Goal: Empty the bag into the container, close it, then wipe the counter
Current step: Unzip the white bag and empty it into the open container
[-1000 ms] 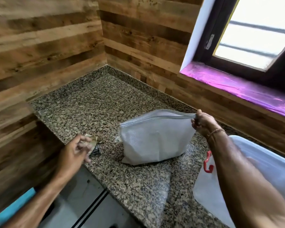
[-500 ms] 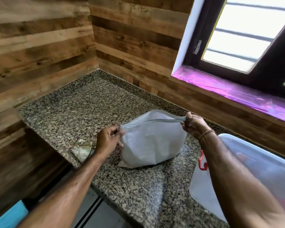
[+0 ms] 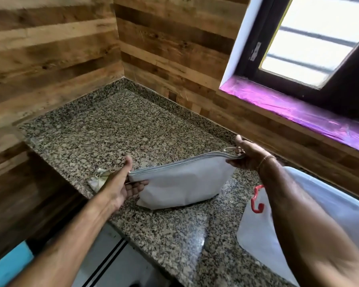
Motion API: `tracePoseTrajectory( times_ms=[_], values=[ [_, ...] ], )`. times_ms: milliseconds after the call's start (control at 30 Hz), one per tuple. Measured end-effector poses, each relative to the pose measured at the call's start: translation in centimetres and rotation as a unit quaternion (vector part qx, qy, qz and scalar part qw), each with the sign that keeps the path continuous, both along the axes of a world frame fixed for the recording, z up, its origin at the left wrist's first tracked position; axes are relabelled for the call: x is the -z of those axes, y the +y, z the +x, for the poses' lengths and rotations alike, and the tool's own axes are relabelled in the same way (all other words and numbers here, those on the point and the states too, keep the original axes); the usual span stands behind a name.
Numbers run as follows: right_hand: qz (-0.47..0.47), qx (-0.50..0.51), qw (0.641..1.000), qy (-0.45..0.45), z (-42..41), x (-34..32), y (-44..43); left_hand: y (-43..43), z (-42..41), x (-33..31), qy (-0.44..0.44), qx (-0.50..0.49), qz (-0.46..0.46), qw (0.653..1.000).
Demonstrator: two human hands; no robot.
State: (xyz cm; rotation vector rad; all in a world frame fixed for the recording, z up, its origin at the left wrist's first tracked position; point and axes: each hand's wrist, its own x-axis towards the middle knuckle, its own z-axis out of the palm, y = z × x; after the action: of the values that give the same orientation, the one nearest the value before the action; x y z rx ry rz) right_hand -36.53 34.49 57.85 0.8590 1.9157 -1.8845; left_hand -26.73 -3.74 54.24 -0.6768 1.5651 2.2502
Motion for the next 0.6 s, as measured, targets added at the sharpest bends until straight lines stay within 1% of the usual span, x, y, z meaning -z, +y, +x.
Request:
tracePoseTrajectory(
  times_ms=[100,167,233,300,367,433,500,567,600],
  values=[
    [0.025,-0.054,0.998,-0.019,-0.6,0.6,0.0,0.7,-0.5,-1.2,-0.045,0.017,0.067,0.997],
    [0.041,-0.057,0.998,-0.001,-1.0,1.1,0.1,0.9,-0.8,-1.1,-0.056,0.027,0.087,0.994],
    [0.046,-0.045,0.998,0.028,-1.1,1.6,0.4,0.5,-0.6,-0.5,-0.047,0.034,0.095,0.994],
    [0.037,-0.059,0.996,0.047,-0.6,1.7,0.8,-0.1,-0.3,0.5,-0.002,0.037,0.098,0.994],
    [0.020,-0.092,0.994,0.062,-0.1,2.0,1.6,-0.7,0.5,1.1,0.050,0.069,0.058,0.995],
    [0.009,-0.134,0.988,0.070,0.3,2.3,2.3,-0.9,1.5,1.6,0.068,0.130,-0.011,0.989],
    [0.024,-0.162,0.984,0.072,0.6,2.4,2.7,-1.1,2.1,2.1,0.041,0.188,-0.074,0.978],
    [0.032,-0.162,0.984,0.067,0.5,2.6,3.0,-1.1,2.0,2.0,0.003,0.201,-0.106,0.974],
    [0.029,-0.158,0.985,0.067,0.4,2.6,3.1,-0.9,1.9,1.8,-0.028,0.204,-0.108,0.973]
  ],
)
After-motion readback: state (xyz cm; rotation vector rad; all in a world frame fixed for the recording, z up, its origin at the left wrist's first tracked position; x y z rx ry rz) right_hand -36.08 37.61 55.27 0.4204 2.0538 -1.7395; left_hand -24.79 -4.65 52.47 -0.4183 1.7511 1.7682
